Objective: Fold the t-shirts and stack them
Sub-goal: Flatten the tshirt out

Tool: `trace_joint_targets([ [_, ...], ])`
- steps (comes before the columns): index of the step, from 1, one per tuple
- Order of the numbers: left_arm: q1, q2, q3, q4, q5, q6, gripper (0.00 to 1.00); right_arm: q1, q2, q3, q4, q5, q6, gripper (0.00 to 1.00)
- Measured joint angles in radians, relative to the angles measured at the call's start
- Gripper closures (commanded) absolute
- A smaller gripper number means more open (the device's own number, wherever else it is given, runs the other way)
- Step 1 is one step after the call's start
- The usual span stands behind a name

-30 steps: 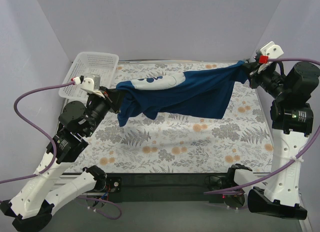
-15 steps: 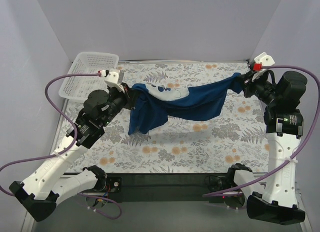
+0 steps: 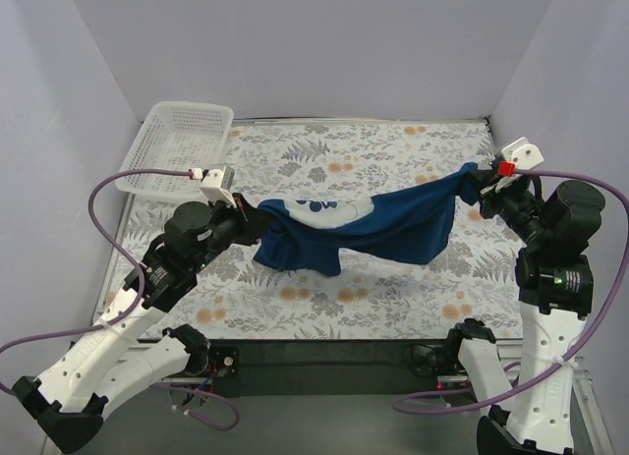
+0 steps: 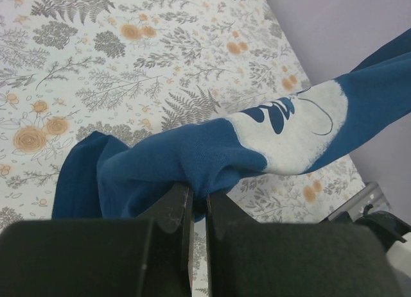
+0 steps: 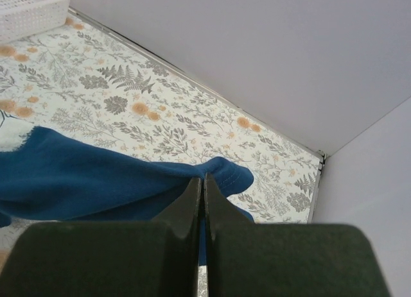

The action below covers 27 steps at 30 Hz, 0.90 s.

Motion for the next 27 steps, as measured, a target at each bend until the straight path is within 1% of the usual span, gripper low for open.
trace_joint_targets([
  [4,0.000,-0.041,0.000,-0.003,0.025,-0.022,1.00,0.000,0.005,0.000,0.000,-0.008,0.014,0.99],
  [7,0.000,-0.035,0.002,-0.010,0.050,-0.034,1.00,0.000,0.008,-0.011,0.002,-0.023,0.027,0.99],
  [11,0.005,0.048,0.021,-0.028,0.066,-0.041,1.00,0.000,0.033,-0.050,0.008,-0.050,0.048,0.99],
  [13,0.019,0.129,0.035,-0.032,0.077,-0.047,1.00,0.000,0.074,-0.081,0.026,-0.058,0.066,0.99],
  [15,0.058,0.206,0.037,-0.027,0.103,-0.057,1.00,0.000,0.124,-0.114,0.044,-0.060,0.083,0.99],
  [18,0.185,0.317,0.026,0.010,0.185,-0.080,1.00,0.000,0.221,-0.162,0.084,-0.055,0.108,0.99],
  [22,0.324,0.480,0.016,0.088,0.227,-0.099,1.00,0.000,0.342,-0.222,0.143,-0.037,0.140,0.99],
  [27,0.362,0.718,0.043,0.162,0.236,-0.103,1.00,0.003,0.502,-0.232,0.245,-0.015,0.185,0.99],
])
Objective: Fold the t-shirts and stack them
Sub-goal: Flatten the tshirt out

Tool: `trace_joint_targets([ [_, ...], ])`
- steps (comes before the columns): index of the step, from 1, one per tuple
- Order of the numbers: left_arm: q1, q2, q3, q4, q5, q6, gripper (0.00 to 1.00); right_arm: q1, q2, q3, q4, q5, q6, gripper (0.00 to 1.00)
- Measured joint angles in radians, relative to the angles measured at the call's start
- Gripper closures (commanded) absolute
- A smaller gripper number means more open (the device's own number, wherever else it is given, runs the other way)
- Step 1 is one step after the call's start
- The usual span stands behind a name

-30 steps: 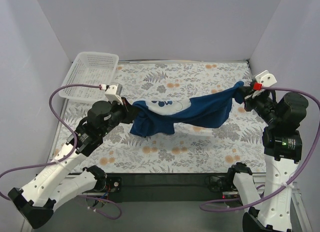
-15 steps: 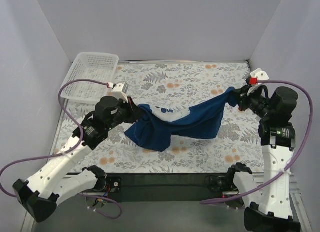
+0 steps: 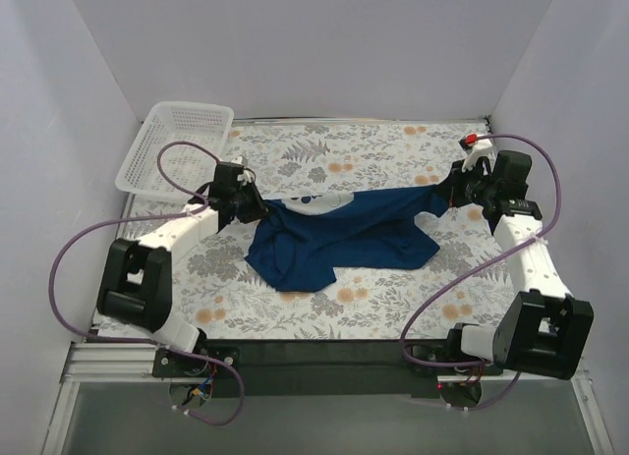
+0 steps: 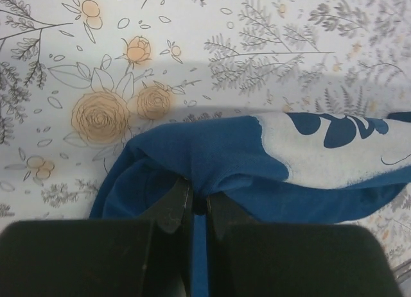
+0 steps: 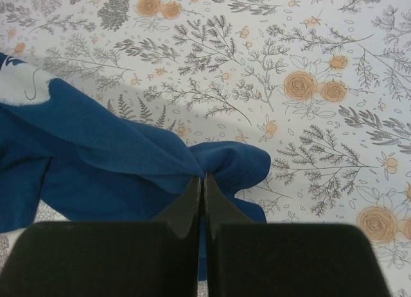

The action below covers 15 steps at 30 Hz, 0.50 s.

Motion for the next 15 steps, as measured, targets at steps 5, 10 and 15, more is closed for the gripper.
trace_joint_targets([
  [5,0.006,0.171,0.077,0.031,-0.005,0.011,0.69,0.010,0.158,0.012,0.087,0.012,0.047,0.95],
  [10,0.011,0.185,0.151,0.033,-0.032,0.035,0.35,0.019,0.283,0.063,0.127,0.028,0.079,0.54],
  [15,0.012,0.081,0.179,0.004,-0.038,0.057,0.32,0.019,0.269,0.076,0.143,0.033,0.046,0.34],
])
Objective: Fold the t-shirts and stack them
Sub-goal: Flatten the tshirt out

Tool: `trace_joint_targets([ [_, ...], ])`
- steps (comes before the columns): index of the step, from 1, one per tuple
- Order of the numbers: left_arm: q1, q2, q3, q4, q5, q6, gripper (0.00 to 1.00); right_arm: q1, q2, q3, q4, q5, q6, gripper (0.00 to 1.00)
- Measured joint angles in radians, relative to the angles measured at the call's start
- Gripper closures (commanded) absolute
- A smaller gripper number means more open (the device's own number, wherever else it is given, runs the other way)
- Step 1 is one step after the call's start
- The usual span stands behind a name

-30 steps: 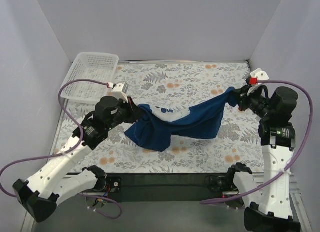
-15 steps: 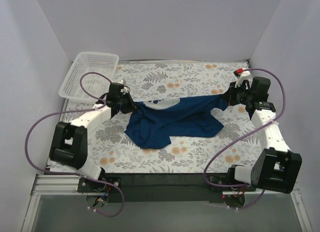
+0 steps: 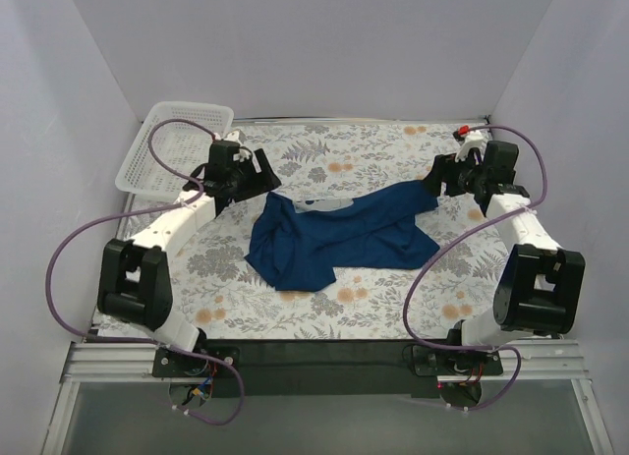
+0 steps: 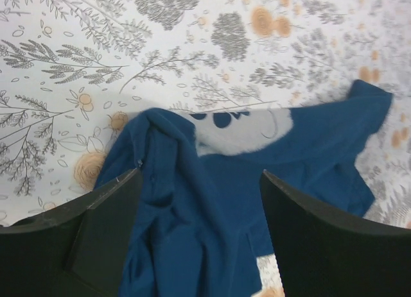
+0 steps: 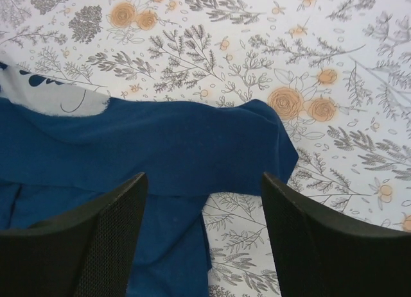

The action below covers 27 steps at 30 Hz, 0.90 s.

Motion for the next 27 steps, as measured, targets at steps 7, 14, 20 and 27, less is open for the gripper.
trace_joint_targets([
  [7,-0.013,-0.371,-0.207,-0.089,0.086,-0.055,0.36,-0.006,-0.187,-0.111,0.021,-0.055,-0.085,0.33],
  [14,-0.068,-0.476,-0.426,-0.161,0.140,-0.201,0.39,-0.008,-0.227,-0.228,-0.003,-0.102,-0.111,0.34],
  [20,-0.147,-0.406,-0.441,-0.145,0.117,-0.320,0.39,-0.008,-0.219,-0.233,-0.015,-0.116,-0.111,0.34],
  [27,-0.233,-0.336,-0.509,-0.131,0.076,-0.407,0.41,-0.008,-0.174,-0.233,-0.016,-0.119,-0.108,0.35],
])
